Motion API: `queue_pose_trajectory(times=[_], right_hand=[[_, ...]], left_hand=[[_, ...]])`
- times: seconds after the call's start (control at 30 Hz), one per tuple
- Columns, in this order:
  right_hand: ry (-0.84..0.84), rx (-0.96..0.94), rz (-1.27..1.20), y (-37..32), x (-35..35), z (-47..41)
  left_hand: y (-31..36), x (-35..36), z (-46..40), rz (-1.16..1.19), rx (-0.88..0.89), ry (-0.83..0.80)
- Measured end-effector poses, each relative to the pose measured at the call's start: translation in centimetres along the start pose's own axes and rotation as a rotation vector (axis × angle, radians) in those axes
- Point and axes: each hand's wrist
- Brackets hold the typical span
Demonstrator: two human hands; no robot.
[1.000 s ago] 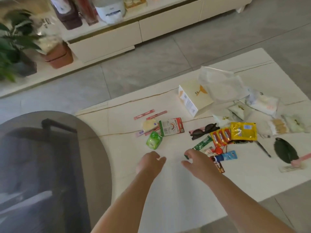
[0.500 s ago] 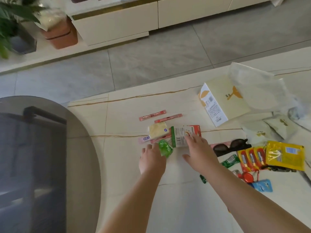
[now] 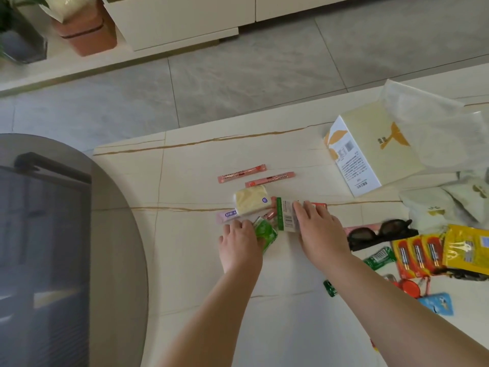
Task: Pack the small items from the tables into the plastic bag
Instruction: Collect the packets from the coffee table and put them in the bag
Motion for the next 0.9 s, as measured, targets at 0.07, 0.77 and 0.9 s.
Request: queue_pose_trajectory(times=[0.07,0.77,0.9], right_hand=[[-0.036,-0.006,0.005,0.2,-0.5,0.2],[-0.093,0.296,-0.516,4.5,-3.0,3.2],[-0.108,0.43,-0.737,6.7,-4.9,6.0]], left_hand=[[0.0,-0.6,0.2,0.011,0.017,0.033],[4.7,-4.7,-1.0,0.025,0.205,0.098],[7.3,-6.1,1.7,0.206,0.201,0.033]])
Point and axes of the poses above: each hand's wrist, its own z-axis away from the middle knuckle, its own x-axis out of the palm, y = z × x, and after that the axes turned 12 degrees about x, right-handed
